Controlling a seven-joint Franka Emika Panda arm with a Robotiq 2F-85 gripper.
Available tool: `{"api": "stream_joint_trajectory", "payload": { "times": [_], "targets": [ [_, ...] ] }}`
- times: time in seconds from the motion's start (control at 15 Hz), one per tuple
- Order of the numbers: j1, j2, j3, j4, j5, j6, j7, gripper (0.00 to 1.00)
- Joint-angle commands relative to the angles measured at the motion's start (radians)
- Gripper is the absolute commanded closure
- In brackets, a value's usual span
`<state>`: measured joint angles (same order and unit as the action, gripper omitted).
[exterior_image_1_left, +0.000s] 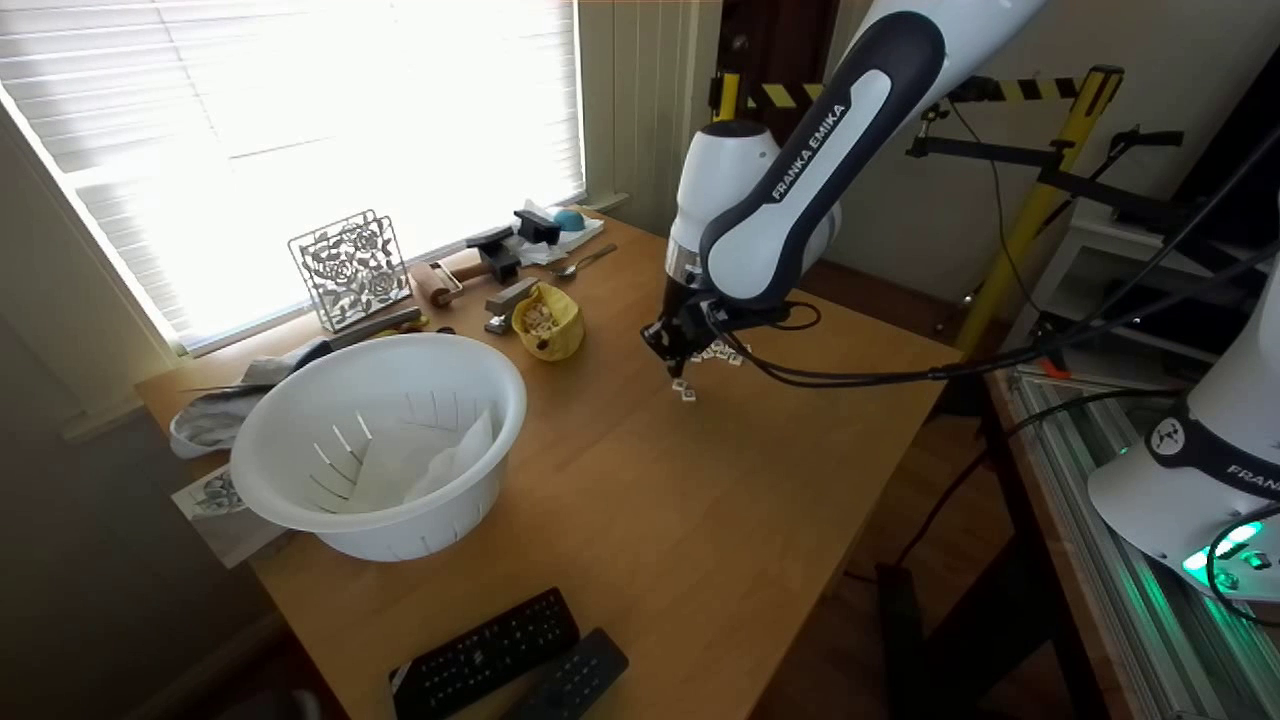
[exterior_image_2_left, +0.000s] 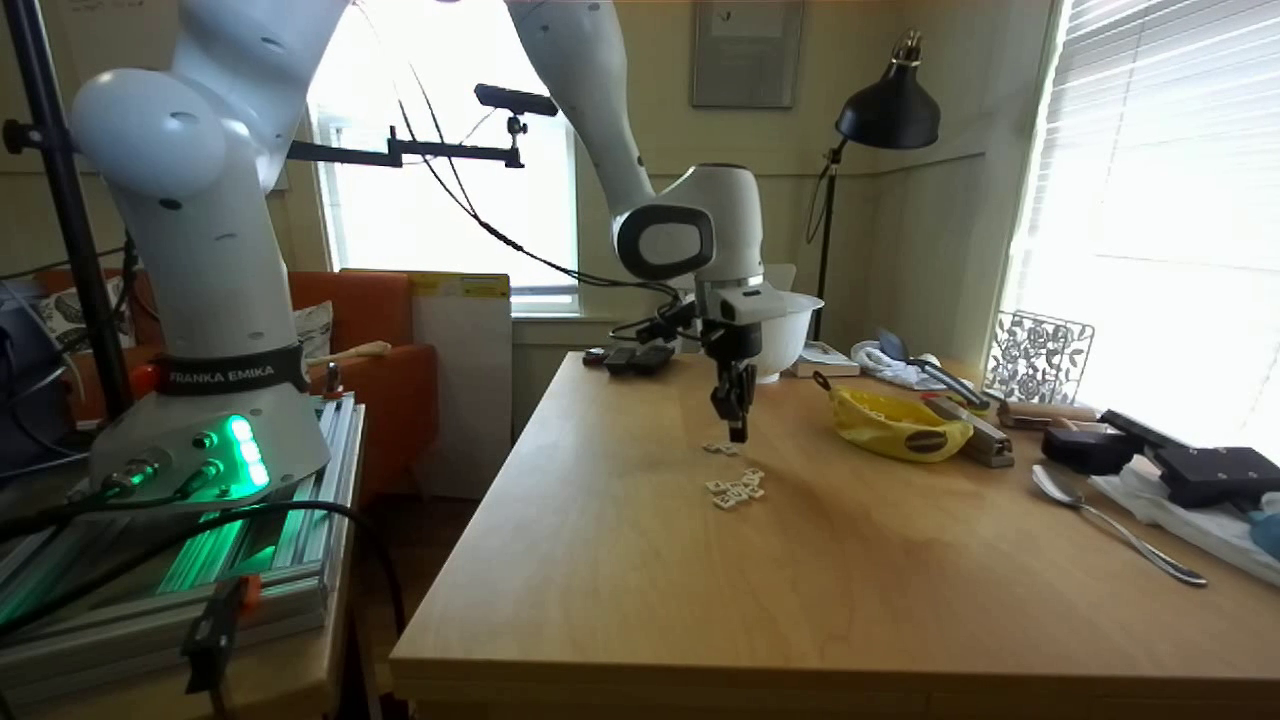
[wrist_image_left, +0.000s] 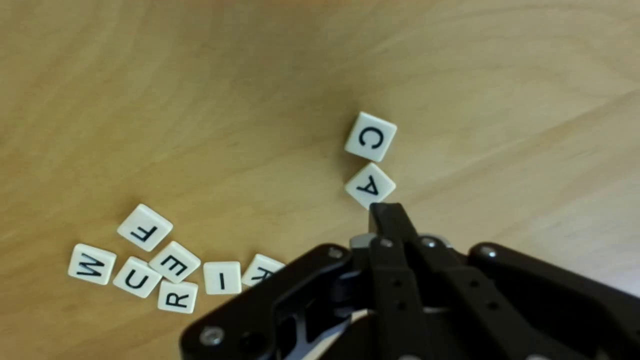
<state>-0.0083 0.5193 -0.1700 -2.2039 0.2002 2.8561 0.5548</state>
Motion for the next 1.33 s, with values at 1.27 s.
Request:
{"api": "stream_joint_trajectory", "payload": {
  "times": [1.27],
  "targets": [
    [-0.198,0.004,0.071,-0.011,-0.036,0.015,-0.584,1.0]
  ]
}}
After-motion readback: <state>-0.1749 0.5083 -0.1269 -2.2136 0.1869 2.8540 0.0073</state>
